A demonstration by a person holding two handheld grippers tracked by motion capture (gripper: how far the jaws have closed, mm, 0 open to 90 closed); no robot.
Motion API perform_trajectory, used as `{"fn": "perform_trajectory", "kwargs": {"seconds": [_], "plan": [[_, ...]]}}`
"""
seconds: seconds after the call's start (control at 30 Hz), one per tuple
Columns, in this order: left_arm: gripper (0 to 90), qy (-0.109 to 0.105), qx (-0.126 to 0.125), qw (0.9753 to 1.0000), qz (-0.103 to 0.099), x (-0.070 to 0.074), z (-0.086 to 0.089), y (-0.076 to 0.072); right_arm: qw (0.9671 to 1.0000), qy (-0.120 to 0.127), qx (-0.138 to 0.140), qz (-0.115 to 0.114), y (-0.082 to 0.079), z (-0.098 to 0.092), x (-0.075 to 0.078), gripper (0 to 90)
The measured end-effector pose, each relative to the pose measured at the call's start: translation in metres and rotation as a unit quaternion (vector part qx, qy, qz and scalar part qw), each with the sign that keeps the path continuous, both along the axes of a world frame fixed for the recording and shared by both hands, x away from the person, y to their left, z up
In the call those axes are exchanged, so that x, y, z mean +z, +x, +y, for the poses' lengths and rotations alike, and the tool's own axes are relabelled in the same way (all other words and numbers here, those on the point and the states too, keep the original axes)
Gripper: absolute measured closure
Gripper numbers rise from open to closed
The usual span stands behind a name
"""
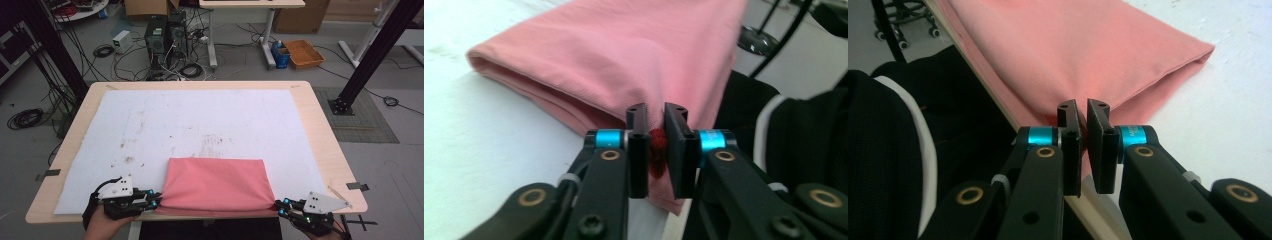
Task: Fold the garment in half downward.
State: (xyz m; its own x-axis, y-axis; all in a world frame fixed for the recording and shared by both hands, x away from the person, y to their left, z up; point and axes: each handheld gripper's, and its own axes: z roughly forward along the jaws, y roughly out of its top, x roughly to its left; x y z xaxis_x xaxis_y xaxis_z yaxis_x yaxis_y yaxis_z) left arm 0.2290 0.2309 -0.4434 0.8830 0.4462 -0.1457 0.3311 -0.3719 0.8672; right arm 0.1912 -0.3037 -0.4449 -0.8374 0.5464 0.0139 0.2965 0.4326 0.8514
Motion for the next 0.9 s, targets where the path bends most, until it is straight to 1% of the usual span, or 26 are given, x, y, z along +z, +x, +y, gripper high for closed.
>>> {"fn": "perform_trajectory", "kwargs": {"seconds": [0.03,0.07,0.1,0.17,0.2,0.3,0.33,0.37,0.47,0.53,0.6,0.73,0.8,0.83,0.9], "plan": [[68.6,-0.005,0.009,0.9999,-0.003,0.001,0.000,0.000,1.0000,0.003,0.003,-0.005,0.000,-0.001,0.000,72.1],[60.2,-0.010,0.018,0.9998,-0.002,0.002,0.001,0.000,0.9999,0.008,-0.002,-0.009,0.002,-0.003,0.001,63.1],[55.3,-0.016,0.023,0.9996,0.001,0.003,0.001,0.000,0.9998,0.019,-0.007,-0.005,0.003,-0.005,0.002,58.5],[50.2,-0.024,0.026,0.9994,-0.003,0.004,0.002,0.000,0.9994,0.029,-0.016,-0.011,0.004,-0.008,0.005,52.9],[47.4,-0.022,0.029,0.9993,-0.004,0.005,0.001,0.000,0.9991,0.032,-0.022,-0.015,0.005,-0.009,0.007,50.1],[41.4,-0.017,0.041,0.9990,-0.008,0.006,-0.001,0.005,0.9984,0.038,-0.040,-0.006,0.013,-0.009,0.008,44.4],[40.2,-0.014,0.045,0.9989,-0.007,0.008,-0.001,0.007,0.9983,0.037,-0.045,-0.005,0.017,-0.007,0.008,43.4],[39.3,-0.012,0.049,0.9987,-0.008,0.009,-0.002,0.010,0.9981,0.036,-0.049,0.001,0.020,-0.006,0.007,43.4],[38.0,0.000,0.067,0.9976,-0.019,0.015,-0.005,0.020,0.9975,0.030,-0.063,0.009,0.033,0.000,0.007,42.4],[37.9,0.005,0.075,0.9969,-0.022,0.017,-0.008,0.030,0.9967,0.030,-0.073,0.021,0.045,0.003,0.007,40.9],[37.7,0.013,0.088,0.9958,-0.022,0.017,-0.012,0.041,0.9962,0.026,-0.079,0.028,0.056,0.007,0.008,40.8],[37.6,0.026,0.101,0.9945,-0.016,0.015,-0.021,0.063,0.9960,0.015,-0.080,0.035,0.081,0.015,0.012,40.7],[37.6,0.031,0.103,0.9942,-0.008,0.012,-0.028,0.075,0.9959,0.013,-0.081,0.039,0.094,0.019,0.013,41.6],[37.6,0.030,0.105,0.9941,-0.002,0.010,-0.031,0.081,0.9958,0.009,-0.081,0.041,0.100,0.021,0.014,41.6],[37.6,0.039,0.104,0.9938,0.004,0.007,-0.036,0.091,0.9957,0.005,-0.080,0.045,0.111,0.025,0.014,42.2]]}}
